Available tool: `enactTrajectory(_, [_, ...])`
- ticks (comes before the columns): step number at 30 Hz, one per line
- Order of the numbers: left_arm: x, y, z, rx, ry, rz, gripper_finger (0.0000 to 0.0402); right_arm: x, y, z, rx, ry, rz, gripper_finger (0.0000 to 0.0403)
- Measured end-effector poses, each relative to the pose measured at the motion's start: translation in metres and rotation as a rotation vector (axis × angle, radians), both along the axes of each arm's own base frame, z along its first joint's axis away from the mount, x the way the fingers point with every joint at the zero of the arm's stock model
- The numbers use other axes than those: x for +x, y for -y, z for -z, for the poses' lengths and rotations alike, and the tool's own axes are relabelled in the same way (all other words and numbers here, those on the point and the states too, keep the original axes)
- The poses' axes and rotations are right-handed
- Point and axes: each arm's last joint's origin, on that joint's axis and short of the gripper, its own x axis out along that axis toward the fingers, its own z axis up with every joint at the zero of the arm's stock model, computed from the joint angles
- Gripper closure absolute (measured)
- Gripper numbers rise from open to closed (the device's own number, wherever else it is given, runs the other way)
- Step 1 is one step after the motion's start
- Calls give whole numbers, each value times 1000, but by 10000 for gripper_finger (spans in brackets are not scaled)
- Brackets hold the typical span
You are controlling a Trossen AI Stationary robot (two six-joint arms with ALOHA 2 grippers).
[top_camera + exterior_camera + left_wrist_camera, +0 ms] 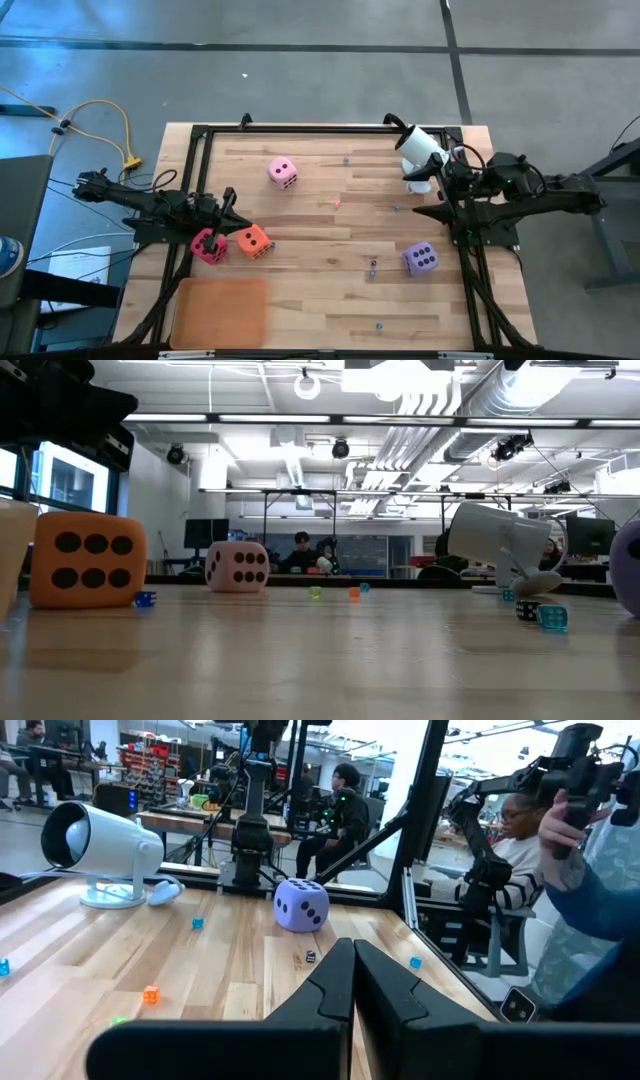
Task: Pick & Place Dice
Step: Put the large purple dice into the orange bin
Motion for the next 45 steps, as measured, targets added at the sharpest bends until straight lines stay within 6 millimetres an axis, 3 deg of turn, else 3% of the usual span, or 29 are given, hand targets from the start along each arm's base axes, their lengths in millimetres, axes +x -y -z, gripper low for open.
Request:
enactTrajectory(5, [0, 0, 0, 0, 0, 0, 401, -1, -3, -3, -88, 54, -96, 5])
enactTrajectory(11, [0, 0, 0, 0, 0, 0, 401, -2, -3, -9, -2, 89, -103, 8])
enactTrajectory(23, [0, 0, 0, 0, -1, 0, 401, 24, -7, 9, 1, -73, 100, 6])
enactTrajectory(45, [0, 0, 0, 0, -1, 1, 401, 37, -29, 16, -69, -98, 329, 6])
